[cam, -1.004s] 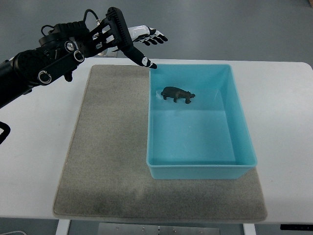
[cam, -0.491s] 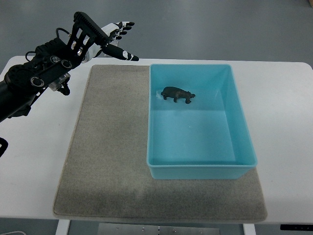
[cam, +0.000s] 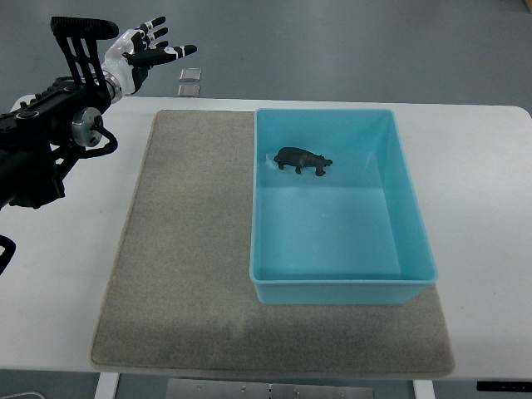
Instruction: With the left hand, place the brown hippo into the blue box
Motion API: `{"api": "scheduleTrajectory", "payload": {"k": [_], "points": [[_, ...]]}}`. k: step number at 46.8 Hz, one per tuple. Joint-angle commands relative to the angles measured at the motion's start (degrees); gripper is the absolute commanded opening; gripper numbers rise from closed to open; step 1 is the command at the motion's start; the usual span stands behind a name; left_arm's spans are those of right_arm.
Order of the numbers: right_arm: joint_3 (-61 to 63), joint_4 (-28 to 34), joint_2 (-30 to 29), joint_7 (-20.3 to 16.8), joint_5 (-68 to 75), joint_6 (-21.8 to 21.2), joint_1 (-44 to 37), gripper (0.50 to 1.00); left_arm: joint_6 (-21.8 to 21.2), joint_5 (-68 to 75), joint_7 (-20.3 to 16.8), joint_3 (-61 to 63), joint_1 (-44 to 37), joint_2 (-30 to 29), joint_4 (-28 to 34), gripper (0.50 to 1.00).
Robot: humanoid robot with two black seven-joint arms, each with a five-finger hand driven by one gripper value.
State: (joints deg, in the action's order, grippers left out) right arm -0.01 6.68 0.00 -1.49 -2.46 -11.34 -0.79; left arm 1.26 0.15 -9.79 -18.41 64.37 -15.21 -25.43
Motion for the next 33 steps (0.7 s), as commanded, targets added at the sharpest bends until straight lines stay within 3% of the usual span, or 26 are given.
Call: {"api": "scheduleTrajectory", "payload": {"k": [1,8,13,16,24,33], "points": [[0.01,0.00,0.00,0.00,0.00,0.00,0.00,0.936,-2.30,-4.45,0.47,-0.14,-0.12,0.35,0.30,0.994],[0.01,0.00,0.00,0.00,0.00,0.00,0.00,0.938,-4.24,-6.48,1.44,-0.49,-0.30,2.20,0.30,0.994],[0.01,0.00,0.00,0.00,0.00,0.00,0.00,0.936,-3.19,-8.50,1.44,-3.91,-1.00,2.81,0.21,0.994],[0.01,0.00,0.00,0.00,0.00,0.00,0.00,0.936,-1.26,-9.91,1.35,-7.77,-2.75,2.81,0.30,0.994],[0.01,0.00,0.00,0.00,0.00,0.00,0.00,0.936,10.69,-10.00,0.82,-15.34,-6.80,2.81,0.38,0.994],[0.01,0.00,0.00,0.00,0.00,0.00,0.00,0.936,10.43,-10.00,0.21,-16.13,-7.33,3.17,0.38,0.994]]}}
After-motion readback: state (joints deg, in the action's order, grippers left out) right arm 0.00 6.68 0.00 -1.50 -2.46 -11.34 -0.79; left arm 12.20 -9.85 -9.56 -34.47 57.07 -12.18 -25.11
